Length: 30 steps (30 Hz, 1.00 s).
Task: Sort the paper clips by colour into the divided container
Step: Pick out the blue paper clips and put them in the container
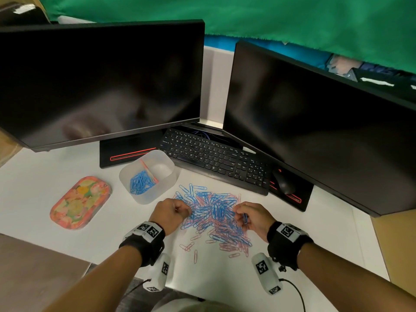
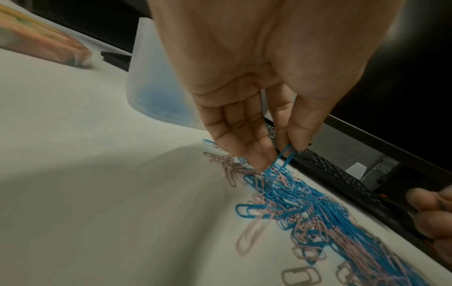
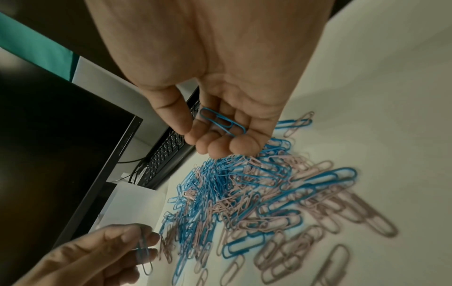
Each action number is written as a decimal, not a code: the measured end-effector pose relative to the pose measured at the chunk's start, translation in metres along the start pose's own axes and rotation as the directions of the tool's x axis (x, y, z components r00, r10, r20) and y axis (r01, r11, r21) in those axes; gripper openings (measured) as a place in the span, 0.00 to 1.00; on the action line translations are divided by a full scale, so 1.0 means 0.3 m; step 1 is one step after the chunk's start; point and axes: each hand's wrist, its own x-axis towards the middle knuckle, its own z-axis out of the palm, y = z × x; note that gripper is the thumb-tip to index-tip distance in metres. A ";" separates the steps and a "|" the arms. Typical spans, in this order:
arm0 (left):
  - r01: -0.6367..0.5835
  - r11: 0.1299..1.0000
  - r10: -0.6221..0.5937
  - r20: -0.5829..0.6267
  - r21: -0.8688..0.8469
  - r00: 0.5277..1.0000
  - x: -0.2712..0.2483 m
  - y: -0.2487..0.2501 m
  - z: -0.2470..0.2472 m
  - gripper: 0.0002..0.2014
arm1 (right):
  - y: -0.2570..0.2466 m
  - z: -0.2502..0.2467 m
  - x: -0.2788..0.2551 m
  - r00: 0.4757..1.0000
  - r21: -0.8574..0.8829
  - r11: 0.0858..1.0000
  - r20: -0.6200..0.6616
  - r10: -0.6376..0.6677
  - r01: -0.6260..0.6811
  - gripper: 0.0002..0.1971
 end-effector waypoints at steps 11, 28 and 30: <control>0.126 0.949 -0.137 -0.017 -0.289 0.990 0.013 0.009 -0.014 0.11 | 0.004 -0.019 0.006 0.997 -0.296 0.955 -0.052 -0.055 0.038 0.11; -0.076 0.828 0.021 0.105 0.555 0.994 0.001 -0.042 0.071 0.05 | 0.071 0.040 0.019 0.971 -0.935 0.340 0.016 -0.237 0.098 0.06; -0.077 0.833 0.027 0.099 0.548 0.995 -0.001 -0.040 0.069 0.06 | 0.070 0.046 0.024 0.974 -0.937 0.338 0.002 -0.228 0.081 0.05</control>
